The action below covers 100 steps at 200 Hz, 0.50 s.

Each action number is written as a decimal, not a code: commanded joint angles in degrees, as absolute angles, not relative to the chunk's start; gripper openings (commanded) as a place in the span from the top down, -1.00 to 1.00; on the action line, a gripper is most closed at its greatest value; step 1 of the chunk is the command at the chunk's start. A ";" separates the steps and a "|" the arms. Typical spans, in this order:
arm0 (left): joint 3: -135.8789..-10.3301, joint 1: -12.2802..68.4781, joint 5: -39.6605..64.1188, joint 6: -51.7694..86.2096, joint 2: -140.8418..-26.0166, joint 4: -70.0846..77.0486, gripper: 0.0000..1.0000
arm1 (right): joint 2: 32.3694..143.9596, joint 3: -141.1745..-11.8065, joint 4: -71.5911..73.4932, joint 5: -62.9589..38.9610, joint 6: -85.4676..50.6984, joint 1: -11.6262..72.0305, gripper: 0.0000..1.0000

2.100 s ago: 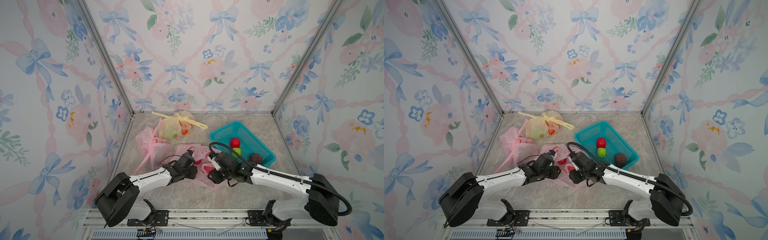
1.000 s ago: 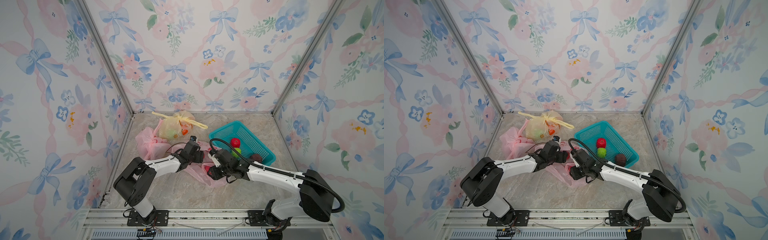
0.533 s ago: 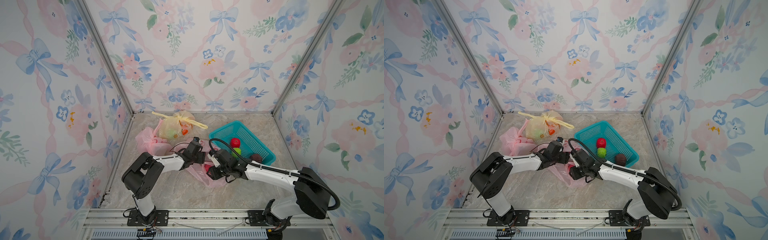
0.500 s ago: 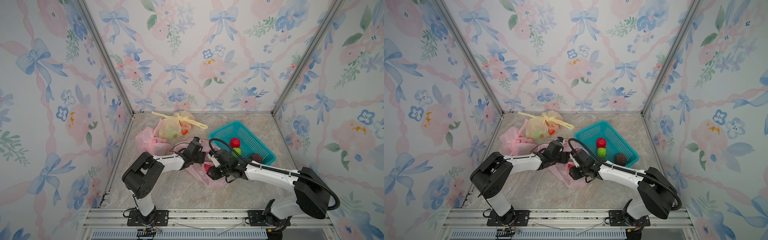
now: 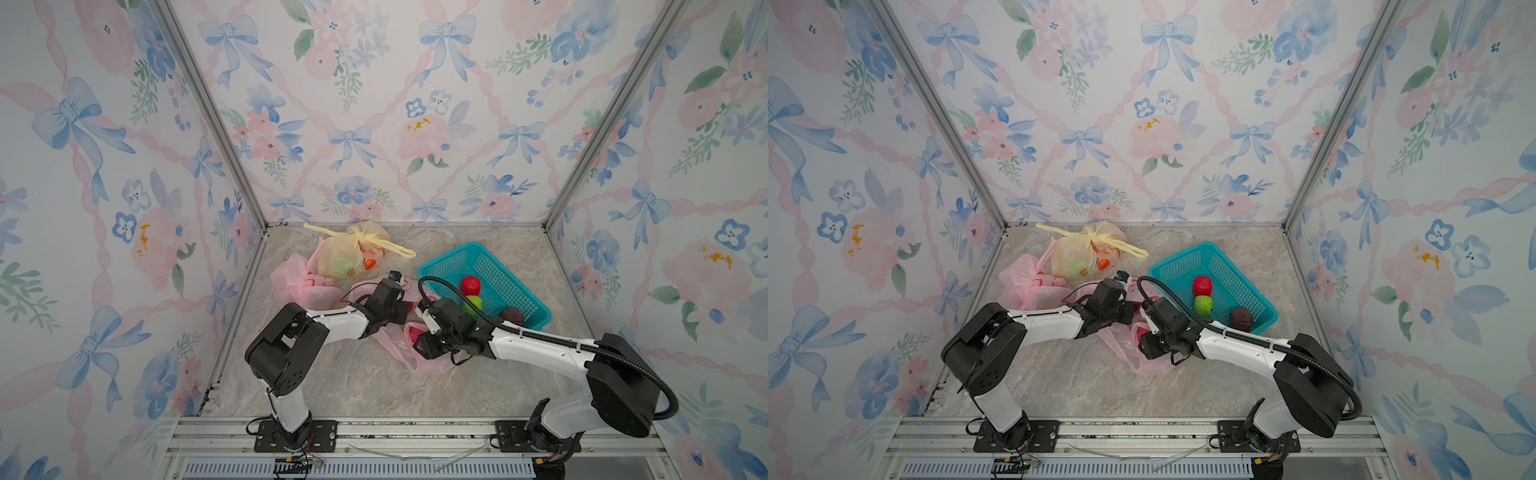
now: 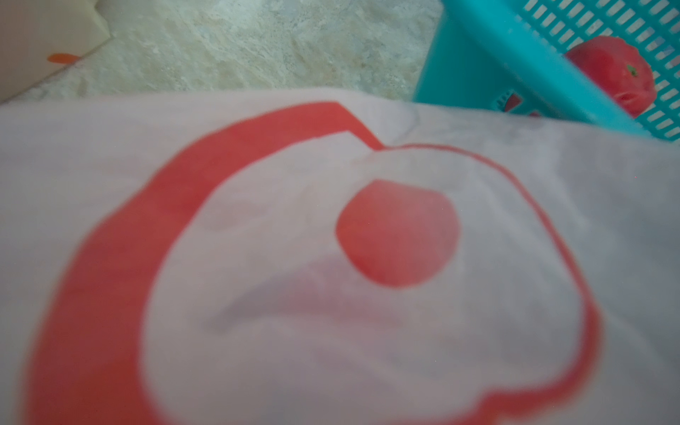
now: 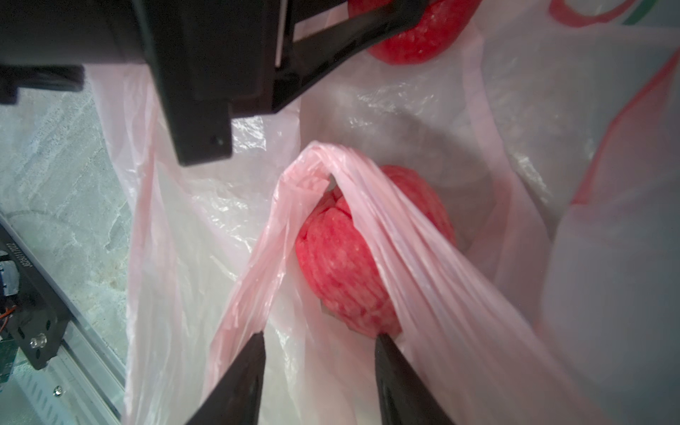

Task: Untie the knot of a plastic bag & take out the apple
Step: Pick up the apple from the plastic bag.

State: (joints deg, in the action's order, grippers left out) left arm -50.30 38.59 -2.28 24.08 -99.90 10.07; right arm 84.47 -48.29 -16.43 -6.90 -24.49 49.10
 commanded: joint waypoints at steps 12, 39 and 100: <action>-51.57 38.27 -2.45 22.38 -95.16 3.92 0.66 | 82.82 -48.78 -17.25 -6.70 -24.18 47.49 0.01; -52.51 38.23 -0.61 21.32 -91.07 -2.60 0.66 | 81.94 -49.38 -16.76 -7.07 -24.08 46.03 0.01; -51.70 37.39 8.37 20.92 -79.47 -12.77 0.64 | 80.07 -52.00 -14.76 -10.24 -20.65 43.74 0.00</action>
